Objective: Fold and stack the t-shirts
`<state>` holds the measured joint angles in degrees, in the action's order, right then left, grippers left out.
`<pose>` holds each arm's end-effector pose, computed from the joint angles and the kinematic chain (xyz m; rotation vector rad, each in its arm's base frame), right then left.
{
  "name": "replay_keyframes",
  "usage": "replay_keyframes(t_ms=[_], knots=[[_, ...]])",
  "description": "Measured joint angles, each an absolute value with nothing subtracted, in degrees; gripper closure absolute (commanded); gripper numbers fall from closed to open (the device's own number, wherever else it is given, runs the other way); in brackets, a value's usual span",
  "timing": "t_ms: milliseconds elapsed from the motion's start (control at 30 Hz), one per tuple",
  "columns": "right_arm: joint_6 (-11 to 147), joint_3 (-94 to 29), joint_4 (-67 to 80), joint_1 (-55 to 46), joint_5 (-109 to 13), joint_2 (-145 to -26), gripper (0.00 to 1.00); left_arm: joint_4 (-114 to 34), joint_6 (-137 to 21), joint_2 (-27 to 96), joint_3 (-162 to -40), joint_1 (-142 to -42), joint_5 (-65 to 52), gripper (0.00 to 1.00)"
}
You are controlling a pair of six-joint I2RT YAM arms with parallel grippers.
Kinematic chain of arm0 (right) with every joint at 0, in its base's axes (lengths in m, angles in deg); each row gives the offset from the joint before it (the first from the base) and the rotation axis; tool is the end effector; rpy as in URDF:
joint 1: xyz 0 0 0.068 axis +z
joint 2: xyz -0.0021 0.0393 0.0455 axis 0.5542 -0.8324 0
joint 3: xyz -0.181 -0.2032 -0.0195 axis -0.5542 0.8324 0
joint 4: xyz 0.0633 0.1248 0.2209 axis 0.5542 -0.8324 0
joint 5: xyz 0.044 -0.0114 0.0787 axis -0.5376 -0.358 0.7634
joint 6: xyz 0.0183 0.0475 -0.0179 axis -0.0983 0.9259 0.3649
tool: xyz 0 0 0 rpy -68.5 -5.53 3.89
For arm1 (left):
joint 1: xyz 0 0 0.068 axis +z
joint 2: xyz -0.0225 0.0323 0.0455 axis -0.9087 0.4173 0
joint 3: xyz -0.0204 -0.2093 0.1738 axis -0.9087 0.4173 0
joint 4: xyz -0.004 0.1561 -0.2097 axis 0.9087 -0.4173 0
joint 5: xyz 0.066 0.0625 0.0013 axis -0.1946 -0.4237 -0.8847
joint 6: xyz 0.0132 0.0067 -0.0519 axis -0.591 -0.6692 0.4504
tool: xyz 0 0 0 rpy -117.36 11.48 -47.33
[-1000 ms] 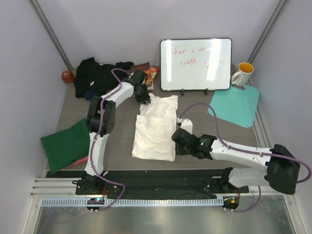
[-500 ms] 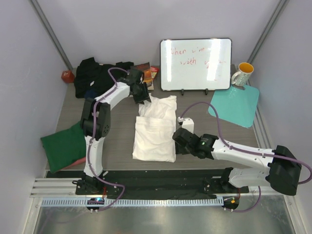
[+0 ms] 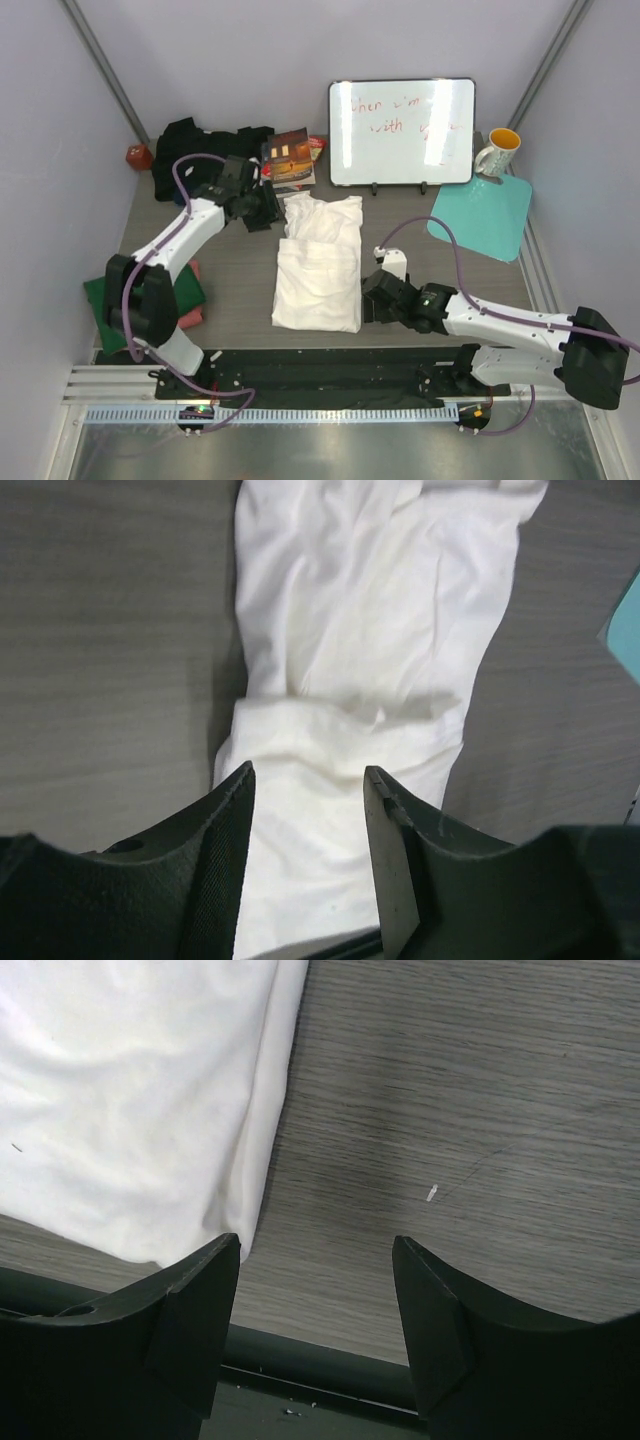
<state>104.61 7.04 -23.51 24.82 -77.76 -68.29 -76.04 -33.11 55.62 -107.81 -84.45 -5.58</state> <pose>0.1186 0.1675 0.1976 -0.1870 2.4912 0.2379 0.3482 -0.1268 0.2722 -0.3095 2.5397 -0.5989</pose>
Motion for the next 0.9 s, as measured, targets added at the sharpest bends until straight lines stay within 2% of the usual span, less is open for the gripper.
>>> replay_keyframes(t_ms=[233,533,900], knots=[[101.57,9.51,-19.07,24.41,-77.50,-67.22,0.32,-73.99,-30.60,41.04,-87.92,-84.51,-2.74,0.48],[98.77,13.14,-7.77,23.21,-72.82,-68.73,0.32,-69.38,-27.87,33.50,-73.58,-87.51,-0.22,0.48],[98.62,15.79,1.80,23.10,-66.13,-74.72,0.31,-67.26,-24.94,32.14,-69.28,-91.92,-0.70,0.48]])
